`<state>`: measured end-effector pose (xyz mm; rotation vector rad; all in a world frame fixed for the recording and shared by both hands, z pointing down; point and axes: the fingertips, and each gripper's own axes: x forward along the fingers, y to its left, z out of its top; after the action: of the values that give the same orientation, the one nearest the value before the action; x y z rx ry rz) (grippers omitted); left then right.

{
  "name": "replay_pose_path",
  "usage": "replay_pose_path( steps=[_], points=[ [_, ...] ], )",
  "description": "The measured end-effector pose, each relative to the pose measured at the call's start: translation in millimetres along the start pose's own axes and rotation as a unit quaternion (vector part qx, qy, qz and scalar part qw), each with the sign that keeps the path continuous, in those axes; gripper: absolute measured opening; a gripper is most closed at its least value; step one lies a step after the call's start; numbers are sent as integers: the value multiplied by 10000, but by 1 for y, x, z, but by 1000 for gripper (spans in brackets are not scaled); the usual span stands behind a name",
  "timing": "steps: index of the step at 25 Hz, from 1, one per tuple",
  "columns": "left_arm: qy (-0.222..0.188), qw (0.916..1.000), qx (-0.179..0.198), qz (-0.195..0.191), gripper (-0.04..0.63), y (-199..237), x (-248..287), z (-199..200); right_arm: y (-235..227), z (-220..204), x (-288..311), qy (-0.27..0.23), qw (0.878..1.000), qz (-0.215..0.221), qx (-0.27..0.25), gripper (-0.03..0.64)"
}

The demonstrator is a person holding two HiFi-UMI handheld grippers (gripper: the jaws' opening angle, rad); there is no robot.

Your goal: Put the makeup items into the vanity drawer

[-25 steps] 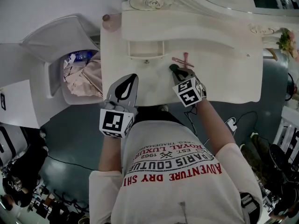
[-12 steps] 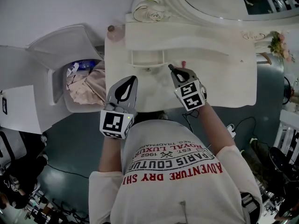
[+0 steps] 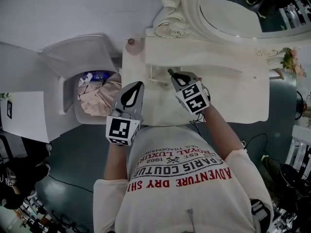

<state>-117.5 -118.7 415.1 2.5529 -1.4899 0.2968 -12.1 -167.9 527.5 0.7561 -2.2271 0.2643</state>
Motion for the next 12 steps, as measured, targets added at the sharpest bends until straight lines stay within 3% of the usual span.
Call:
replay_pose_path(
  steps=[5,12],
  points=[
    [39,9999,-33,97,9,22,-8,-8,11,1,31,291,9995,134,75,43],
    [101,9996,-175,193,9,35,-14,-19,17,-1,43,426,9986,208,229,200]
  ],
)
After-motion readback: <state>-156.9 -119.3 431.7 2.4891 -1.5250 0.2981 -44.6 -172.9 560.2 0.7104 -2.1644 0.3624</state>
